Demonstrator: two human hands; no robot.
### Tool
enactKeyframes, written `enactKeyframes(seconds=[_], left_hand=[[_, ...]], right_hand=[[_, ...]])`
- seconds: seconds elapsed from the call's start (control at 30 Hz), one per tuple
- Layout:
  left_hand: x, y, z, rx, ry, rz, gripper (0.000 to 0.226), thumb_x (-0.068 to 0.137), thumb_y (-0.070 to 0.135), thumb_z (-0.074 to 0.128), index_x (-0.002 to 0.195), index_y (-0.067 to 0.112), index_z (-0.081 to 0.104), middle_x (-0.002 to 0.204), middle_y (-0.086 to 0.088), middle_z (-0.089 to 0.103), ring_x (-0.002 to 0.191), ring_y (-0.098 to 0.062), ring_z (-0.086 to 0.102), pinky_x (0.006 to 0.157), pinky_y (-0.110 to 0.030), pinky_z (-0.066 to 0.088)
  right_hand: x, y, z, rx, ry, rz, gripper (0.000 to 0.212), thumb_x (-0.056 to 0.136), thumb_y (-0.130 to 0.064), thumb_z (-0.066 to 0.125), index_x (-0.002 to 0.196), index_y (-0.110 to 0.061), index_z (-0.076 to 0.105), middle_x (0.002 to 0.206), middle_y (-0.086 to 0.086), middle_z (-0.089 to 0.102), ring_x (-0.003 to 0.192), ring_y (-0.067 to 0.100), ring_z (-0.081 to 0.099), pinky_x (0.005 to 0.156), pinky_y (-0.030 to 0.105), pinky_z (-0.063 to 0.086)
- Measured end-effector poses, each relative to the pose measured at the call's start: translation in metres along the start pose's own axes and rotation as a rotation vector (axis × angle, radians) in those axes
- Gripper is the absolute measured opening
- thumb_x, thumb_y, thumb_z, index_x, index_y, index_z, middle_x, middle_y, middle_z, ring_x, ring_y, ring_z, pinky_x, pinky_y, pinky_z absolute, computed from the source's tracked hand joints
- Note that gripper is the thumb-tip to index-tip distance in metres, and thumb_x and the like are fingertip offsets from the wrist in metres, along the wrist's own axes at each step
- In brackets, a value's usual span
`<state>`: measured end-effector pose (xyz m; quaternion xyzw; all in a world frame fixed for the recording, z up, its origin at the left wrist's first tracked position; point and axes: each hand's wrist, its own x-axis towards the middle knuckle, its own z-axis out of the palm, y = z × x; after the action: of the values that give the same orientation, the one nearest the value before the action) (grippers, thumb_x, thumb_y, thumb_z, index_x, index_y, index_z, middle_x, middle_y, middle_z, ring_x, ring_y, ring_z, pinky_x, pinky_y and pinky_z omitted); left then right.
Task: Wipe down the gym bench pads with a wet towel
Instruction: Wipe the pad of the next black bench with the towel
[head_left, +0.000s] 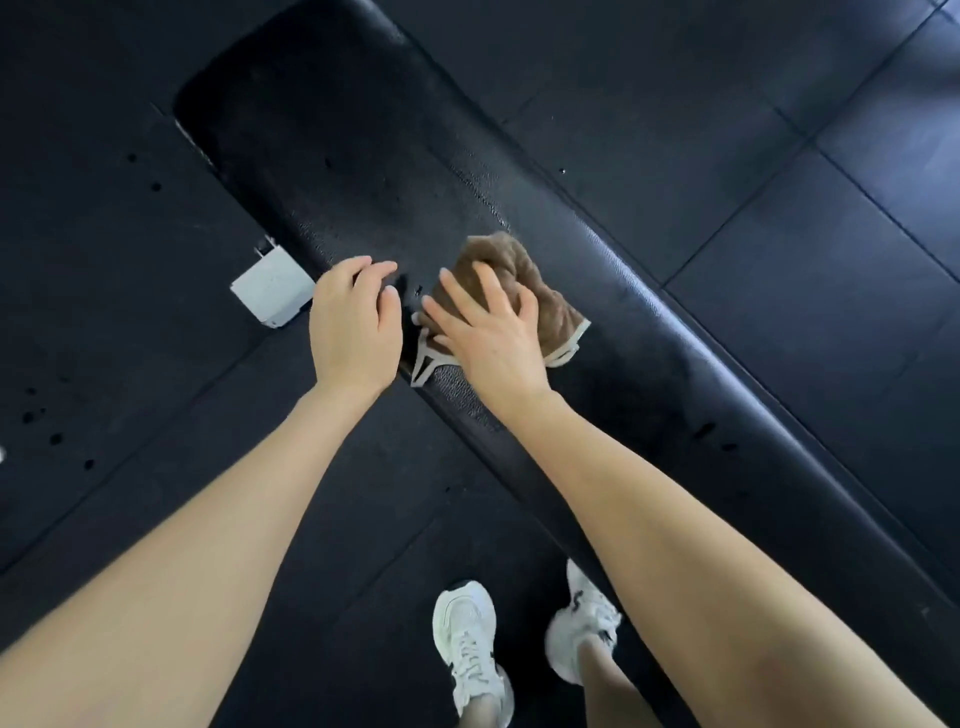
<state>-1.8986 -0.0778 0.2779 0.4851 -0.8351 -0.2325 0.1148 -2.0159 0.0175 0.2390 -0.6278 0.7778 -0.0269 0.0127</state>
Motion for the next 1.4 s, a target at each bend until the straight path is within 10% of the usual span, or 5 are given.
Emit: enactKeyframes(seconds=[0.27,0.5,0.77,1.17,1.4], left_hand=[[-0.04,0.012,0.005,-0.057,-0.018,0.007,0.03,0.091,0.013,0.046,0.115,0.009,0.065,0.127,-0.011,0.055,0.12,-0.027,0.047,0.099,-0.026,0.028],[-0.07,0.025,0.013,-0.07,-0.027,-0.022,0.031,0.088,0.019,0.05,0.114,0.01,0.065,0.128,-0.009,0.055,0.121,-0.026,0.046,0.101,-0.021,0.024],[-0.086,0.022,0.023,-0.063,0.004,-0.057,0.029,0.09,0.017,0.049,0.115,0.012,0.065,0.129,-0.004,0.055,0.121,-0.021,0.046,0.095,-0.014,0.022],[-0.138,0.066,0.047,0.005,-0.215,0.196,0.032,0.088,0.004,0.05,0.115,0.011,0.066,0.134,-0.016,0.053,0.129,-0.036,0.043,0.104,-0.039,0.032],[-0.129,0.083,0.075,0.104,-0.21,0.301,0.036,0.091,0.013,0.044,0.122,0.016,0.061,0.14,-0.019,0.046,0.133,-0.042,0.035,0.109,-0.053,0.025]], right_hand=[[-0.205,0.022,-0.029,0.048,-0.031,-0.07,0.044,0.086,-0.026,0.055,0.129,-0.032,0.054,0.145,0.003,0.046,0.127,0.031,0.039,0.089,0.051,0.039],[-0.179,0.036,-0.031,0.099,-0.087,0.151,0.072,0.08,-0.072,0.048,0.142,-0.036,0.037,0.155,0.016,0.025,0.143,0.03,0.024,0.104,0.073,0.017],[-0.107,0.004,-0.003,0.136,0.037,0.183,0.045,0.091,-0.045,0.05,0.131,-0.027,0.055,0.147,0.025,0.035,0.138,0.043,0.029,0.104,0.07,0.022],[-0.348,0.029,-0.003,0.055,-0.022,0.156,0.061,0.08,-0.017,0.067,0.135,-0.033,0.046,0.15,0.014,0.027,0.133,0.036,0.034,0.108,0.067,0.02],[-0.225,0.032,0.003,0.109,0.185,0.231,0.043,0.092,-0.036,0.056,0.133,-0.024,0.05,0.141,0.025,0.045,0.131,0.039,0.042,0.103,0.07,0.027]])
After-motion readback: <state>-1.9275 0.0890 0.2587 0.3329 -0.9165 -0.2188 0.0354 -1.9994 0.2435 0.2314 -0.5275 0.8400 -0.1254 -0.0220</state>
